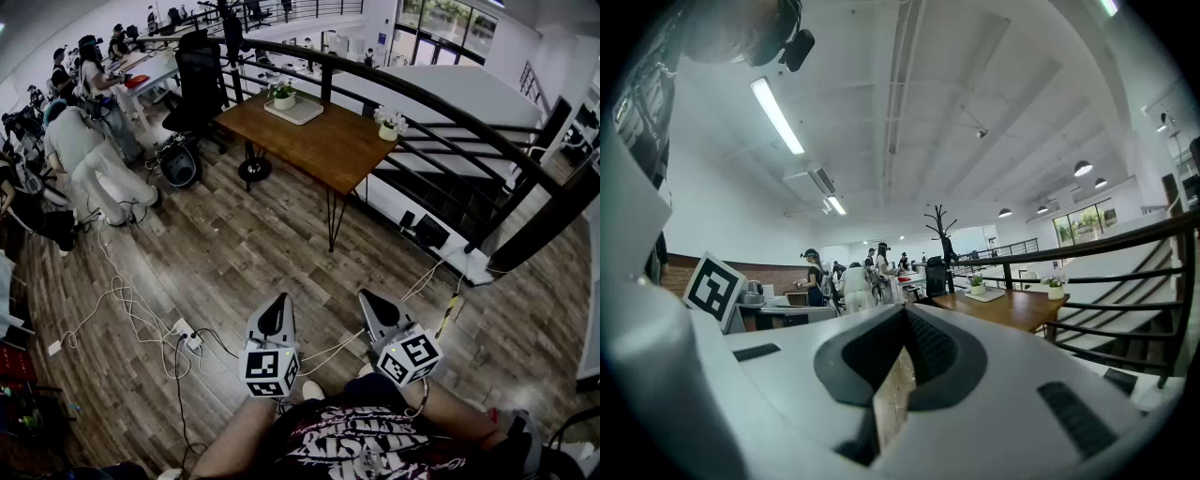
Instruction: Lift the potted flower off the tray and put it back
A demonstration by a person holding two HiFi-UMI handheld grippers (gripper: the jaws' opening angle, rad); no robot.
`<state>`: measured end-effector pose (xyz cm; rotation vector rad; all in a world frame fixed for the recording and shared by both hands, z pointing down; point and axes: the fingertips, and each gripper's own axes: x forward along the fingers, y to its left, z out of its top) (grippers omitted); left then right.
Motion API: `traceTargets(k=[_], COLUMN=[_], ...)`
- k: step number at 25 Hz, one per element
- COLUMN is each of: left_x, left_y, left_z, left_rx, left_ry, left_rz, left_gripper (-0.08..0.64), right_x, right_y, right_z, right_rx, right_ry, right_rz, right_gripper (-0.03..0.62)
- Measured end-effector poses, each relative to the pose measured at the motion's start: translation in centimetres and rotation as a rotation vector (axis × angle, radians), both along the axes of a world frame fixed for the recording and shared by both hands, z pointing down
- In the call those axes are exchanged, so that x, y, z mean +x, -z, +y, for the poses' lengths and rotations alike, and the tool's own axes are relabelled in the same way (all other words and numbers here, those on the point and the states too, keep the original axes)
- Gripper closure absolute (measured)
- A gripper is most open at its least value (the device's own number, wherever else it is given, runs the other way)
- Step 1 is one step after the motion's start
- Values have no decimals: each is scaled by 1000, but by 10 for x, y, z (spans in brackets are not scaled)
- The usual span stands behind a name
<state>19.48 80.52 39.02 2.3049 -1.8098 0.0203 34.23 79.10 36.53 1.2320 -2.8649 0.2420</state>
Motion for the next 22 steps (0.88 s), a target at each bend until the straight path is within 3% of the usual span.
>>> traceTargets(k=[16, 22], left_x=[-25, -25], left_y=[1, -3], left_z=[-4, -9], left_rx=[-1, -6], left_ry=[4, -14], left_rz=[25, 29], left_gripper=[552, 552], right_x=[-25, -26], right_y=[6, 4], right_z=[-3, -12], right_rx=[-1, -31], right_ry=[6, -2], right_rz=[15, -20], right_gripper=[594, 594])
